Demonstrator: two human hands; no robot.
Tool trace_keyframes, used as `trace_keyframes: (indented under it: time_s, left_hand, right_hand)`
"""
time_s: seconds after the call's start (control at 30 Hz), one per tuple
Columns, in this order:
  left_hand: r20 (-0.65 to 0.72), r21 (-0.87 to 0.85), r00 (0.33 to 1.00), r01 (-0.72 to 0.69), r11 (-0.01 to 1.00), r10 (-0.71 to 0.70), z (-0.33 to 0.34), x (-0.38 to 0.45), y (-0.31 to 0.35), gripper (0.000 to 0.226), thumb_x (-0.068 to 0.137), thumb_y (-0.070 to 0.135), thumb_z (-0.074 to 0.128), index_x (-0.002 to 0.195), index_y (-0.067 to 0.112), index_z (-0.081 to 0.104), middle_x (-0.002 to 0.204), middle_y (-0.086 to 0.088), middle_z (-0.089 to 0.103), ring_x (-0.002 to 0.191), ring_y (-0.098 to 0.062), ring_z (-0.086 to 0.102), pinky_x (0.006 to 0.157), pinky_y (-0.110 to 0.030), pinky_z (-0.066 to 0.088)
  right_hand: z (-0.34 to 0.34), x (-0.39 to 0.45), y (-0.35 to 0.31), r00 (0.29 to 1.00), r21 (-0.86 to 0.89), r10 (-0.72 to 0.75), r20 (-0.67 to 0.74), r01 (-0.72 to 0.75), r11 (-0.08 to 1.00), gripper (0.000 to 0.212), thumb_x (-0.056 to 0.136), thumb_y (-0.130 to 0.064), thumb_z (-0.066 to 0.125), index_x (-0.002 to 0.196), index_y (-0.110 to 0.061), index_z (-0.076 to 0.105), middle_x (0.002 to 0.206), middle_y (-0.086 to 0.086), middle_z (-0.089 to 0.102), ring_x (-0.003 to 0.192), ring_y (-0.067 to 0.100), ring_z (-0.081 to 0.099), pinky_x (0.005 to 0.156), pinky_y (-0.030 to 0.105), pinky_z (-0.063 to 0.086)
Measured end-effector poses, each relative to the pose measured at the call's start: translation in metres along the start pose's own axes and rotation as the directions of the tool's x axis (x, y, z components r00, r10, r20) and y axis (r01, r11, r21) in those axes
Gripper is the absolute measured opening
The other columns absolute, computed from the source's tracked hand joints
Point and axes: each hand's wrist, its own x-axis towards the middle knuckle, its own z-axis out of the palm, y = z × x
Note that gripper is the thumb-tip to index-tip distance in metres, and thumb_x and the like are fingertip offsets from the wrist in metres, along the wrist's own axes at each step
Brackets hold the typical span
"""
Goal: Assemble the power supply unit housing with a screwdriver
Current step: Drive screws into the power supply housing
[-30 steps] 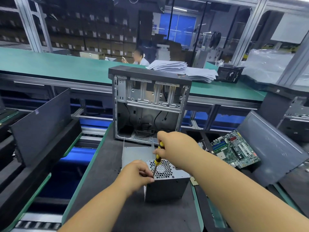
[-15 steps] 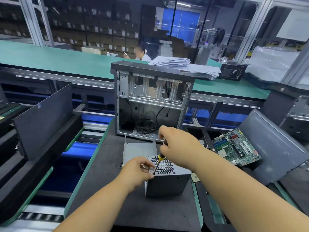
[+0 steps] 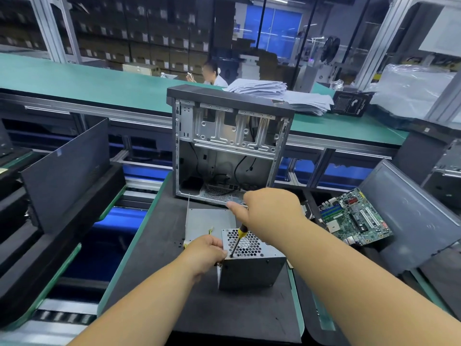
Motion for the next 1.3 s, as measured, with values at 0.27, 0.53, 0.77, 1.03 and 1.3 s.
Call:
trace_keyframes:
  time_s: [0.27, 0.53, 0.77, 1.03, 1.3]
  left_hand:
    - [0.015, 0.024, 1.000, 0.015, 1.000, -0.015, -0.001, 0.002, 0.002, 0.015, 0.085, 0.002, 0.065, 0.077, 0.013, 0.057, 0.079, -0.009, 0.055, 0.076, -0.020, 0.048, 0.071, -0.026, 0.038]
    - [0.013, 0.035, 1.000, 0.019, 0.999, -0.020, -0.001, 0.002, 0.003, 0.019, 0.084, 0.001, 0.063, 0.072, 0.014, 0.057, 0.077, -0.008, 0.056, 0.075, -0.020, 0.048, 0.073, -0.026, 0.039]
    - [0.004, 0.015, 1.000, 0.010, 1.000, -0.010, -0.001, 0.003, 0.002, 0.014, 0.085, 0.003, 0.065, 0.081, 0.014, 0.059, 0.074, -0.002, 0.059, 0.069, -0.014, 0.051, 0.065, -0.022, 0.041]
    - [0.002, 0.023, 1.000, 0.004, 1.000, -0.004, -0.001, 0.003, 0.004, 0.017, 0.085, 0.001, 0.064, 0.076, 0.014, 0.059, 0.077, -0.006, 0.059, 0.072, -0.016, 0.051, 0.065, -0.022, 0.041]
    - [0.006, 0.000, 1.000, 0.022, 1.000, -0.022, -0.001, 0.004, 0.002, 0.018, 0.083, -0.001, 0.063, 0.075, 0.014, 0.059, 0.079, -0.008, 0.059, 0.072, -0.018, 0.051, 0.065, -0.023, 0.041]
  right_hand:
    - [-0.004, -0.001, 0.001, 0.984, 0.153, -0.175, -0.013, 0.175, 0.973, 0.022, 0.100, -0.046, 0.042, 0.105, -0.025, 0.043, 0.067, -0.007, 0.047, 0.055, 0.012, 0.043, 0.045, 0.029, 0.025]
    - [-0.005, -0.001, 0.000, 0.985, 0.324, -0.162, 0.057, 0.135, 0.936, 0.017, 0.092, -0.026, 0.047, 0.107, -0.022, 0.040, 0.076, -0.005, 0.048, 0.060, 0.013, 0.045, 0.046, 0.030, 0.030]
    - [-0.004, 0.002, -0.002, 0.995, -0.013, -0.097, 0.015, 0.097, 0.995, 0.048, 0.099, -0.059, 0.032, 0.068, -0.023, 0.041, 0.061, -0.006, 0.046, 0.054, 0.011, 0.040, 0.047, 0.026, 0.026]
    - [-0.008, 0.001, 0.001, 0.981, 0.349, -0.188, 0.051, 0.158, 0.924, 0.031, 0.098, -0.037, 0.046, 0.127, -0.036, 0.057, 0.090, -0.013, 0.054, 0.080, 0.011, 0.054, 0.066, 0.028, 0.037]
    - [0.000, -0.004, 0.000, 0.993, 0.278, -0.118, 0.023, 0.107, 0.955, 0.033, 0.095, -0.032, 0.038, 0.125, -0.026, 0.050, 0.112, -0.003, 0.061, 0.093, 0.021, 0.057, 0.065, 0.032, 0.043]
